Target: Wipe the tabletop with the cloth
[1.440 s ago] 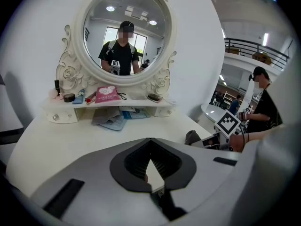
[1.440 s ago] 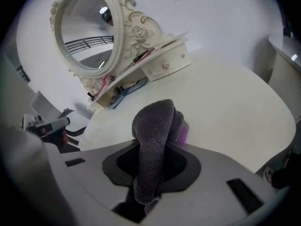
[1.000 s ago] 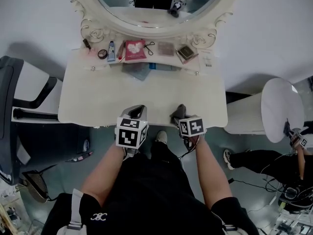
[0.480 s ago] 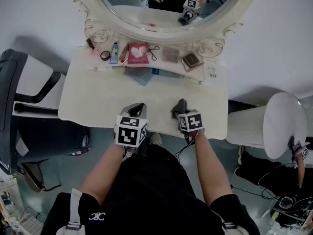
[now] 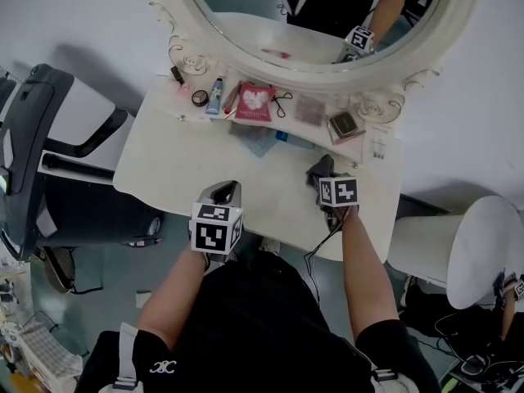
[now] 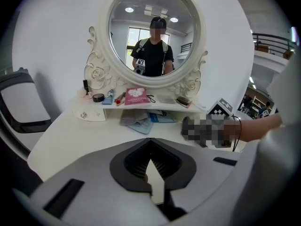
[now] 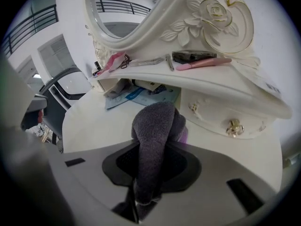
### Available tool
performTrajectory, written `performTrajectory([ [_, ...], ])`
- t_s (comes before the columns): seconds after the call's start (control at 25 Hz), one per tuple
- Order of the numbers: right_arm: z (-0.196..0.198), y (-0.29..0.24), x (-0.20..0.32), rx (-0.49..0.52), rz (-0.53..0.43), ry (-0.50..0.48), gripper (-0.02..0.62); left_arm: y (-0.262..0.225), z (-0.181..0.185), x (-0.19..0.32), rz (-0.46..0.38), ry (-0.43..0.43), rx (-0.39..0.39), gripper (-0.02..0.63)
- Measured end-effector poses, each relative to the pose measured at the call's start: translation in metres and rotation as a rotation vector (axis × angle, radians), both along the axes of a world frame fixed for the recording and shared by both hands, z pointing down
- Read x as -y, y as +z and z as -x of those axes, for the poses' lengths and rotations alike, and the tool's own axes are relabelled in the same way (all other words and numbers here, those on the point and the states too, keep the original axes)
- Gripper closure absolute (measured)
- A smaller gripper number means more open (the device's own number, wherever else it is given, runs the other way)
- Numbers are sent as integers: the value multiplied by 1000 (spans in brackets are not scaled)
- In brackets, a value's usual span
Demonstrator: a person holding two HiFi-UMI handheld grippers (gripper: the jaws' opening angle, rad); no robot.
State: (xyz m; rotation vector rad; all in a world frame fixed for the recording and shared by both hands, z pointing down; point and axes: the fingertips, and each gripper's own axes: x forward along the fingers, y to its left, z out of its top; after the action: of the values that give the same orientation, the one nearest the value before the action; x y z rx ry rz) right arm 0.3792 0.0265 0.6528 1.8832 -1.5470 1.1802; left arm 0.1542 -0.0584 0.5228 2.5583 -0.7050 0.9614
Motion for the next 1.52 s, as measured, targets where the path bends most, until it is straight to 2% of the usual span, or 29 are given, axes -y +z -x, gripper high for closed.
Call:
performTrajectory([
  [0.44, -17, -3, 29, 1, -42, -3, 502, 8, 9, 2, 6, -61, 33, 606],
  [0.76, -12, -4, 28, -1, -76, 92, 500, 7, 9, -2, 7, -11, 18, 606],
  [1.04, 17, -5, 22, 6, -82, 149, 500, 7, 33, 13, 6, 40, 1, 606],
  [1.52, 118, -4, -15, -3, -91, 267, 500, 2, 76, 30, 29, 180, -60, 606],
])
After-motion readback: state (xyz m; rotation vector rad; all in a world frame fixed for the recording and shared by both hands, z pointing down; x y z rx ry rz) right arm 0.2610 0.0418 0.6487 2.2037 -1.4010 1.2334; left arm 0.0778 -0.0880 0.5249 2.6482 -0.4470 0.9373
